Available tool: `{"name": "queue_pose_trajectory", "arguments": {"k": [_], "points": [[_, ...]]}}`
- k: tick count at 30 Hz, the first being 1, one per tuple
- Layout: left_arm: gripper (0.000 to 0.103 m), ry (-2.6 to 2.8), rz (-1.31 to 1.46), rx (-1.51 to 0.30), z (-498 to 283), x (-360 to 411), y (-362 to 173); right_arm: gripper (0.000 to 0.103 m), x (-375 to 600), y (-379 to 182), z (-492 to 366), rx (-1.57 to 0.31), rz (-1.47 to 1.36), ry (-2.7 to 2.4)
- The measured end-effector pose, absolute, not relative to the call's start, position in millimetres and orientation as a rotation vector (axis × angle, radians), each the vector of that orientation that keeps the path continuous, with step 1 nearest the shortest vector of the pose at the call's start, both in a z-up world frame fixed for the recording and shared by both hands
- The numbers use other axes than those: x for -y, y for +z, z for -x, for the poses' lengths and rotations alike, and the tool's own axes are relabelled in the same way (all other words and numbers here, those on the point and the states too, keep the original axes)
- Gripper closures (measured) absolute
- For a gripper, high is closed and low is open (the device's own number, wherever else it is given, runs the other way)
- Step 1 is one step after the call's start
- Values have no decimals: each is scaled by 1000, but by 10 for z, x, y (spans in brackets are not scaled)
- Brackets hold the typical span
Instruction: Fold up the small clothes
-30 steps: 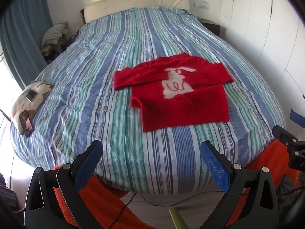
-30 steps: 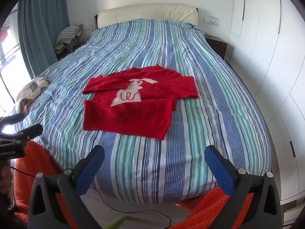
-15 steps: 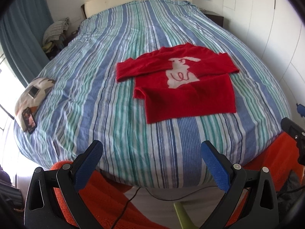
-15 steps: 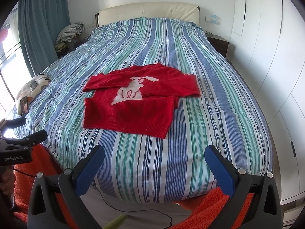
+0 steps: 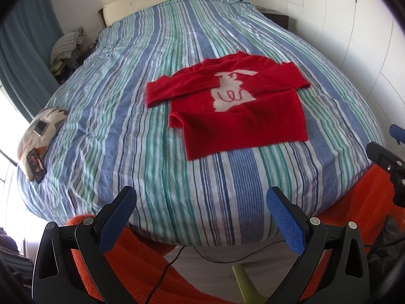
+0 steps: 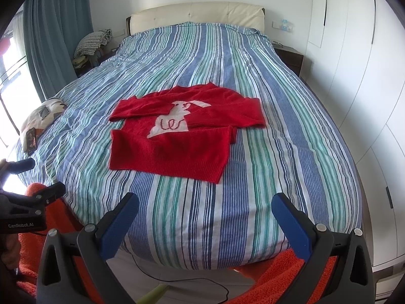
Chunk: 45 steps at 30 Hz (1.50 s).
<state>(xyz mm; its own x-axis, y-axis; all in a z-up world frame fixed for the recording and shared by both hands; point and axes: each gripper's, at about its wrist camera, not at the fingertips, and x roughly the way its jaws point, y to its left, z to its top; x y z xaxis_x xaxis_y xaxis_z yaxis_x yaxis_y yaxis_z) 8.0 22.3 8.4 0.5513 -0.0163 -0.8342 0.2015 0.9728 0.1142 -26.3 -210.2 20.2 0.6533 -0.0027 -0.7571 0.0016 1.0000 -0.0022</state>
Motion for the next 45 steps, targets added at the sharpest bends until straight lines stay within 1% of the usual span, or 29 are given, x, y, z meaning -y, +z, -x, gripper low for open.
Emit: {"name": "queue_pose_trajectory", "arguments": {"k": [5,10,14,17,36,40,45], "points": [[1,-105,-204,-960,-68,-230,60,0,2111,195,263,-858,5,-1],[1,-109,-219,-992,-44,-255,-33,0,2108,182,267,-859,2,-7],[1,-144,-155,-1051,-60,-274,-114,0,2116,176,261,-860,2,-6],[1,-157,-166,-1110,-104,-259,-207,0,2121,160,249,-863,5,-4],[1,-36,-115,-1014,-237,-552,-50,0,2107,124,218,-861,17,-32],[1,-17,-107,-1029,-306,-621,-119,0,2122,113,240,-846,8,-40],[1,-40,-42,-1026,-607,-705,-352,0,2246,-116,102,-812,-16,-7]]}}
